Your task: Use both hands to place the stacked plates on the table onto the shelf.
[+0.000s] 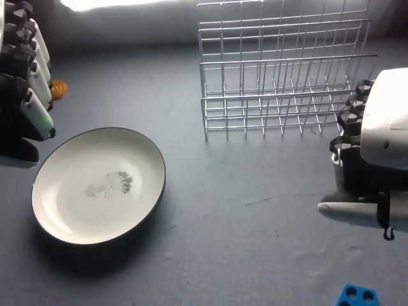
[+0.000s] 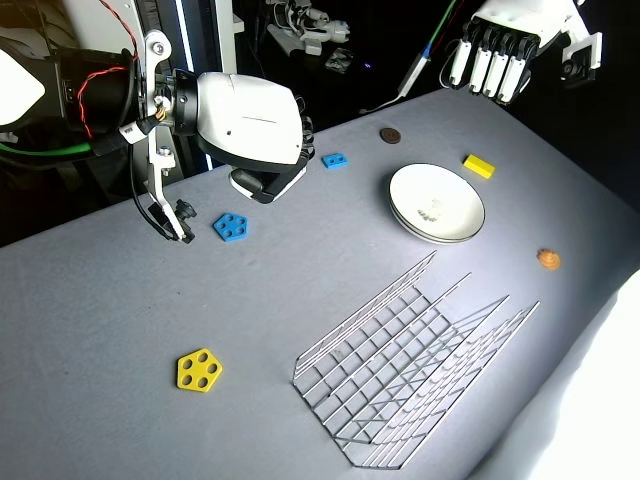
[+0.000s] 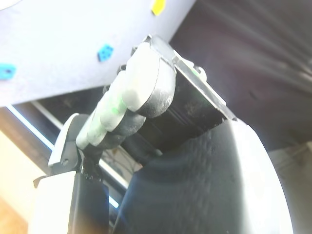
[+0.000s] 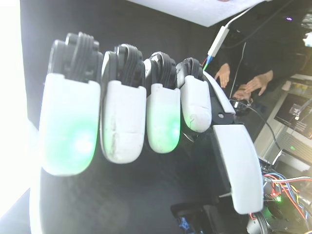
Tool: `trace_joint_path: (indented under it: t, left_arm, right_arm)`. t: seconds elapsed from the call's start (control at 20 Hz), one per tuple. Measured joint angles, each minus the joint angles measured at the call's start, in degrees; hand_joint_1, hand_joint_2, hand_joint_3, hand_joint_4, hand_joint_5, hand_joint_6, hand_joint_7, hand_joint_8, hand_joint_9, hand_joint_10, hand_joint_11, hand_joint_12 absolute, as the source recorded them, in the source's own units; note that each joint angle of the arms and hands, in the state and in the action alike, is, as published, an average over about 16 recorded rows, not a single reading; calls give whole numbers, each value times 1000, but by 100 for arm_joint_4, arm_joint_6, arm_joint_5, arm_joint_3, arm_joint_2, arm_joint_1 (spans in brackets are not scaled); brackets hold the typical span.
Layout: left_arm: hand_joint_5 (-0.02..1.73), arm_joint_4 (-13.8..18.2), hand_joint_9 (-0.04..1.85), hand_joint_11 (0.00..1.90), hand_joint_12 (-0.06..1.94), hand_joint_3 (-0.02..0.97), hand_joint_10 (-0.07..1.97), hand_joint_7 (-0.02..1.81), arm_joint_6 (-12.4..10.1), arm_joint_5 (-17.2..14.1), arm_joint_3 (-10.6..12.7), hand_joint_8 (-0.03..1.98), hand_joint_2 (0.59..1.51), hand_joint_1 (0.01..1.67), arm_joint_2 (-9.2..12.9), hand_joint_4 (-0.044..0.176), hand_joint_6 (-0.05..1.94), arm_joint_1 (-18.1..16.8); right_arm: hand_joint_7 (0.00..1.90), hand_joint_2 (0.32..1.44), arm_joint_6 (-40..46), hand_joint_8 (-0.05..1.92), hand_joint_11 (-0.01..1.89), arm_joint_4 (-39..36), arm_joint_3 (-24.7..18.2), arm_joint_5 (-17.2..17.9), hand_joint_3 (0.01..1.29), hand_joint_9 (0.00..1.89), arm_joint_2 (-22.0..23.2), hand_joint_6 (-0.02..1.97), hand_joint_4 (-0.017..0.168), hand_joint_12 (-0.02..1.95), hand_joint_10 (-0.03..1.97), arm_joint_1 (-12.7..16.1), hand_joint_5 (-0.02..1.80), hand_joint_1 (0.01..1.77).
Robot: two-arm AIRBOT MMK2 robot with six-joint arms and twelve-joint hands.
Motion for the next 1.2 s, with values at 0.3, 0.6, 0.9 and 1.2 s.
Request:
trace_joint_path:
  t: [0.3, 0.6, 0.9, 1.2]
  left_arm:
    - [401, 118, 430, 463, 620, 56, 598, 420, -68, -33, 3, 555, 1166, 154, -6, 28, 548, -46]
    - [105, 292, 82, 97, 120, 41, 102, 85, -121, -91, 76, 78, 1133, 26, -60, -4, 81, -63]
    - [66, 420, 17, 14, 5, 22, 7, 33, -39, -75, 299, -3, 1142, 18, -232, -2, 4, 284]
    - [47, 286, 20, 15, 10, 11, 7, 24, 180, 50, 657, -3, 1130, 18, -503, -2, 4, 1018]
  right_arm:
    - [680, 1275, 0, 606, 728, -5, 0, 20, 60, 696, 0, 624, 29, 596, 621, 0, 571, 80]
    - [208, 1235, -12, 130, 231, 5, 0, 38, 28, 211, -5, 149, -2, 110, 136, -2, 158, 25]
    - [18, 1187, -182, 13, 14, 199, 0, 52, 14, 14, -29, 22, 0, -7, 8, -34, 21, 22]
    - [22, 1124, -380, 10, 18, 427, -1, 79, 14, 16, -56, 22, 0, -8, 6, -89, 22, 22]
